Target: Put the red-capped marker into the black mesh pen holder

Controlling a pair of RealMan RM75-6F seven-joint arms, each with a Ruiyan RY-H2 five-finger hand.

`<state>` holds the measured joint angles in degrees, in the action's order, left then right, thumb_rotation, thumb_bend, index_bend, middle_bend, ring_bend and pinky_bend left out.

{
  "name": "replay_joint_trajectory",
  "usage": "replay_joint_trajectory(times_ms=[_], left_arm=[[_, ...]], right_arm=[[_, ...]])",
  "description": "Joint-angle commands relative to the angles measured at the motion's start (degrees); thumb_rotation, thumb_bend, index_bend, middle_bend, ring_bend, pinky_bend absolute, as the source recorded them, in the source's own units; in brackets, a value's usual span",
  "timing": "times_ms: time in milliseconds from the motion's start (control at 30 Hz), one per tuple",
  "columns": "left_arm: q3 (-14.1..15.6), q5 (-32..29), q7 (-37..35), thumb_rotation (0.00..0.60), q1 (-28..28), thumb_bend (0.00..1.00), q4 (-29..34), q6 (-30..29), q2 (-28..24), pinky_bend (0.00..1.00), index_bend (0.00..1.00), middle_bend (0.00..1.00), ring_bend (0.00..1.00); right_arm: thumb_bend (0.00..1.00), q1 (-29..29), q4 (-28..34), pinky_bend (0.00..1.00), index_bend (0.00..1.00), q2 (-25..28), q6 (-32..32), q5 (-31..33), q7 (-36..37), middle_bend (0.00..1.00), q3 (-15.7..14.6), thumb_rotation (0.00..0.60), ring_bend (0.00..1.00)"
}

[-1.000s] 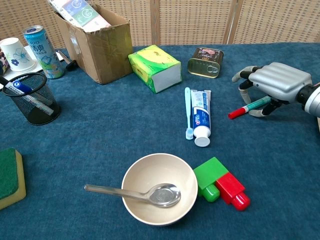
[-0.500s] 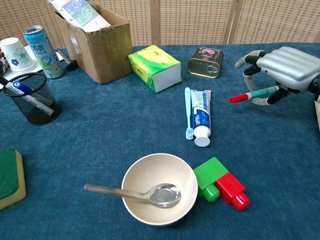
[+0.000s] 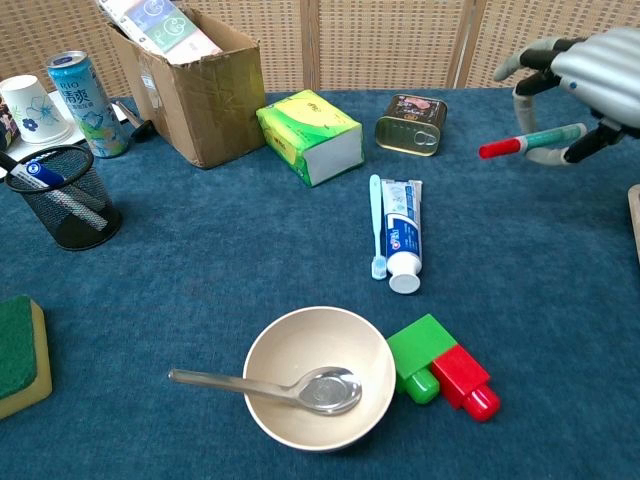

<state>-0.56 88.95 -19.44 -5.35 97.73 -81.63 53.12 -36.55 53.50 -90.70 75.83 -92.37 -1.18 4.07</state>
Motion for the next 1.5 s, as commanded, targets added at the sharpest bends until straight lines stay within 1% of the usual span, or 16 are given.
replay_joint_trajectory(times_ms=[33,167,267,367,400,467,600,667,800,967,1300,1367,1433,1467,1500], left_arm=[[-1.5,-2.7,-4.7,0.6,-2.6,0.07,-4.3,3.8,1.7,0.01,0.04,0.0,0.0],[-2.1,-4.1,-9.2,0.6,-4.2,0.07,-7.0,6.9,2.4,0.01,0.04,0.0,0.0],[-3.3,-6.1,-14.5,0.6,-6.9,0.07,-11.1,11.7,4.0,0.01,0.05,0.0,0.0],[-4.0,-6.9,-17.8,0.6,-9.3,0.07,-14.6,15.6,5.6,0.01,0.05,0.0,0.0],[-4.2,-7.0,-18.6,0.6,-10.2,0.07,-15.9,16.9,6.3,0.01,0.05,0.0,0.0],[-4.8,-8.4,-19.7,0.6,-13.2,0.07,-19.9,22.1,9.3,0.01,0.05,0.0,0.0],[-5.7,-10.1,-20.4,0.6,-15.8,0.07,-25.4,25.8,13.2,0.01,0.05,0.0,0.0],[-5.7,-10.5,-20.3,0.6,-17.1,0.07,-26.8,28.0,14.4,0.01,0.05,0.0,0.0],[-5.9,-10.8,-18.8,0.6,-19.3,0.07,-27.7,30.7,16.4,0.01,0.05,0.0,0.0],[-6.2,-11.4,-16.0,0.6,-21.8,0.07,-26.7,33.1,18.9,0.01,0.05,0.0,0.0],[-7.4,-13.4,-11.2,0.6,-24.7,0.07,-24.3,34.7,22.4,0.02,0.06,0.0,0.0],[-7.8,-14.2,-9.6,0.6,-25.0,0.07,-24.5,34.2,23.4,0.06,0.08,0.0,0.0],[-8.2,-15.7,-7.1,0.6,-25.1,0.07,-25.1,33.6,24.8,0.18,0.14,0.02,0.01],[-8.4,-16.6,-5.9,0.6,-25.2,0.07,-25.2,33.6,25.3,0.22,0.16,0.03,0.02],[-8.8,-17.8,-4.5,0.6,-25.2,0.08,-25.4,33.2,26.1,0.27,0.19,0.09,0.06]], right_arm=[[0.39,0.6,3.4,0.29,0.57,2.7,0.4,0.5,-1.9,0.22,0.8,0.6,0.15],[0.39,0.9,5.0,0.29,0.58,4.0,0.3,1.0,-2.8,0.22,1.1,0.6,0.15],[0.39,1.2,6.1,0.29,0.57,4.9,0.2,1.5,-3.1,0.22,1.5,0.6,0.15],[0.39,1.3,6.6,0.29,0.58,5.5,0.2,1.7,-3.4,0.22,1.6,0.6,0.15],[0.39,1.4,6.8,0.29,0.58,5.7,0.2,1.7,-3.5,0.22,1.7,0.6,0.15],[0.39,1.7,7.1,0.29,0.58,6.4,0.3,2.1,-3.6,0.22,2.0,0.6,0.15],[0.4,1.7,8.0,0.29,0.57,7.4,0.1,2.3,-4.0,0.22,2.3,0.6,0.15],[0.4,1.8,8.3,0.29,0.57,7.8,0.0,2.5,-4.1,0.22,2.5,0.6,0.15],[0.4,2.0,8.5,0.29,0.57,8.1,-0.1,2.7,-4.3,0.22,2.6,0.6,0.15],[0.4,2.4,8.0,0.29,0.58,8.0,-0.4,3.0,-4.1,0.22,2.5,0.6,0.15],[0.4,2.9,7.2,0.29,0.58,8.2,-0.1,3.1,-3.3,0.22,2.7,0.6,0.15],[0.4,2.9,7.2,0.29,0.58,8.3,0.0,3.1,-3.3,0.22,2.8,0.6,0.15],[0.4,3.0,7.3,0.29,0.58,8.5,0.1,3.1,-3.3,0.22,2.9,0.6,0.15],[0.4,3.0,7.3,0.29,0.58,8.6,0.1,3.1,-3.3,0.22,2.9,0.6,0.15],[0.4,3.1,7.4,0.29,0.58,8.7,0.2,3.1,-3.3,0.22,3.0,0.6,0.15]])
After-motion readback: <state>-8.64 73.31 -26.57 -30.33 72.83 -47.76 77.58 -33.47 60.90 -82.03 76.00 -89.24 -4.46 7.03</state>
